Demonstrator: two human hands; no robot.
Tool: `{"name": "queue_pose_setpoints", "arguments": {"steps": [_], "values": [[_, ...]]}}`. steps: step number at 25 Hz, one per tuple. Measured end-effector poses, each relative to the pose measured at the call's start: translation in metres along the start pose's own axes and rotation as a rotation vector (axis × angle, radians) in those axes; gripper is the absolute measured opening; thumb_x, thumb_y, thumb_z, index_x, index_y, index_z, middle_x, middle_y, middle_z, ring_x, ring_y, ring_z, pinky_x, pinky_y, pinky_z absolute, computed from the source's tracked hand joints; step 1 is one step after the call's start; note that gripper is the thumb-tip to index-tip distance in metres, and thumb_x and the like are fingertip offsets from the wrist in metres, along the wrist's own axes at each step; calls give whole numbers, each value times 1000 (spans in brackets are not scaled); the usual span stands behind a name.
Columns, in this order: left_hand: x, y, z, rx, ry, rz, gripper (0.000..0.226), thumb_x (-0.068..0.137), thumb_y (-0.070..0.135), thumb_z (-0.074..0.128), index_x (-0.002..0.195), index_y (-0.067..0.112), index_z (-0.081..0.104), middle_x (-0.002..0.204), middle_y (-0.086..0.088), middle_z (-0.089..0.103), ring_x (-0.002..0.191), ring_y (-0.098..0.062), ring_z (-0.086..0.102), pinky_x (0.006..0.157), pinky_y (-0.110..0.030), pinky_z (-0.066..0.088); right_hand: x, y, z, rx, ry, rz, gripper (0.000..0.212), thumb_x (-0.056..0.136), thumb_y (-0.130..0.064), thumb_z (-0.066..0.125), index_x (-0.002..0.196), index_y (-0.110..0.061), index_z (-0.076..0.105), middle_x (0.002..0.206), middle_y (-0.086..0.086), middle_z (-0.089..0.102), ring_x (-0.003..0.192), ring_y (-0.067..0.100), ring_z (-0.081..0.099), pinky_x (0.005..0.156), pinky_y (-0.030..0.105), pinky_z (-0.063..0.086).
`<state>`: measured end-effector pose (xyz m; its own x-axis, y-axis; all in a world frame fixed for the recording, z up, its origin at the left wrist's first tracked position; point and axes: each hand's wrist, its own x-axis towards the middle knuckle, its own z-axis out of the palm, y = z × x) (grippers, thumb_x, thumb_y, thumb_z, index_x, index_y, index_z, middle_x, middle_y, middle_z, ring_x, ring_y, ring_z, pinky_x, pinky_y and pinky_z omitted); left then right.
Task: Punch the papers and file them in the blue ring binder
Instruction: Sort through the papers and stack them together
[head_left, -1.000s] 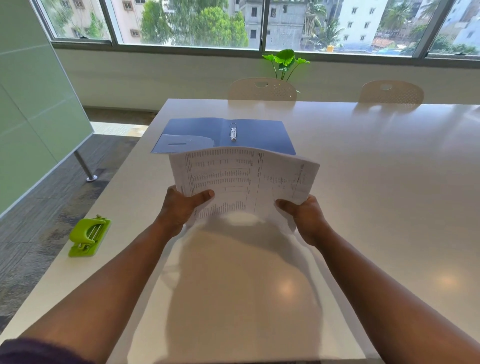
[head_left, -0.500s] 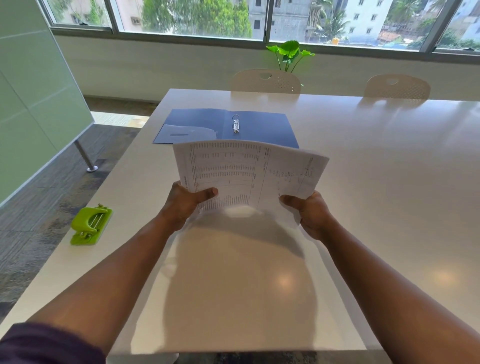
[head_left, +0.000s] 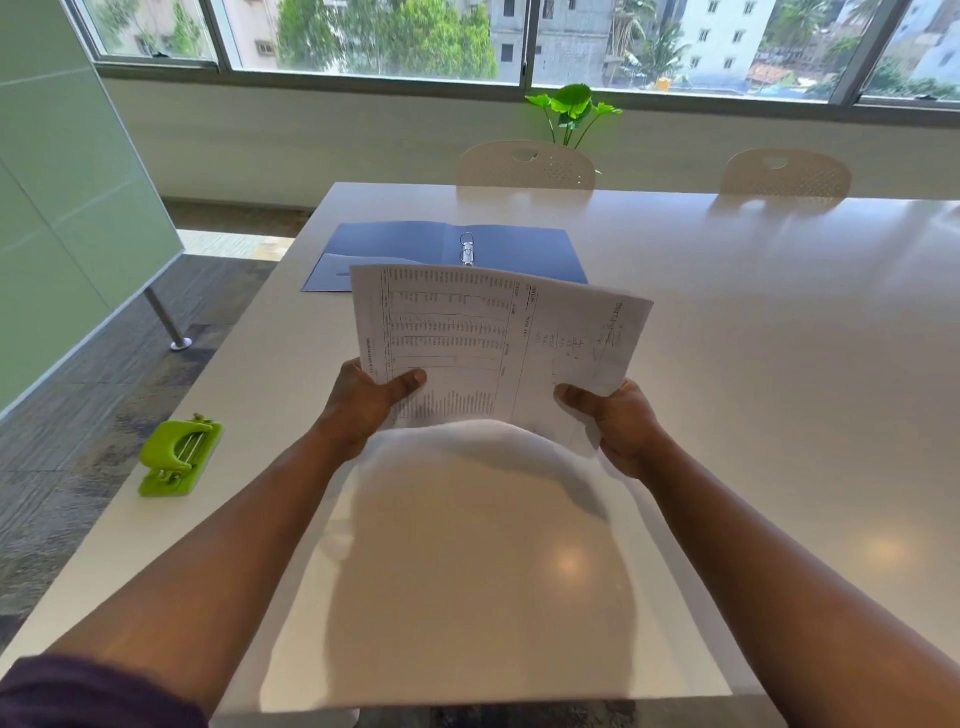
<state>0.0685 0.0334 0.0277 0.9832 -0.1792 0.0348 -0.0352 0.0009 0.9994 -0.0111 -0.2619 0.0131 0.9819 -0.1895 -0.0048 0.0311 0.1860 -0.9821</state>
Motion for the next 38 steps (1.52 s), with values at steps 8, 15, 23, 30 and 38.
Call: {"name": "queue_pose_setpoints", "arguments": {"steps": [8, 15, 23, 30, 38], "values": [[22, 64, -23, 369, -74, -7, 20, 88, 18, 78, 106, 20, 68, 99, 4, 72, 88, -17, 69, 63, -27, 57, 11, -38, -7, 116, 111, -52, 32, 91, 2, 68, 122, -4, 66, 113, 14, 76, 94, 29, 75, 85, 43, 61], [30, 104, -28, 605, -200, 53, 16, 89, 16, 78, 93, 31, 71, 99, 3, 74, 88, -20, 72, 68, -28, 57, 15, -80, -8, -255, 168, -124, 13, 84, -1, 80, 92, -9, 73, 82, 7, 77, 70, 19, 72, 66, 31, 57], [39, 127, -5, 846, -378, 125, 19, 85, 10, 79, 100, 21, 74, 98, 4, 74, 91, -18, 72, 73, -26, 57, 8, -88, 28, -726, -176, -96, 13, 94, -20, 73, 105, -18, 77, 100, 0, 80, 86, 22, 78, 83, 45, 64], [43, 118, -7, 692, -20, 211, 34, 69, 36, 92, 80, 13, 71, 78, 2, 70, 67, -13, 63, 59, -27, 46, 2, -80, 28, -546, -69, -60, 12, 99, -16, 66, 100, -19, 77, 101, 2, 79, 90, 28, 76, 87, 55, 62], [8, 49, 24, -289, -165, -267, 19, 96, 13, 64, 116, 11, 62, 116, -11, 76, 107, -31, 73, 84, -43, 61, 8, -64, 17, -125, -41, 85, 21, 100, -8, 61, 120, -6, 67, 121, 13, 74, 111, 45, 68, 93, 70, 53]]}}
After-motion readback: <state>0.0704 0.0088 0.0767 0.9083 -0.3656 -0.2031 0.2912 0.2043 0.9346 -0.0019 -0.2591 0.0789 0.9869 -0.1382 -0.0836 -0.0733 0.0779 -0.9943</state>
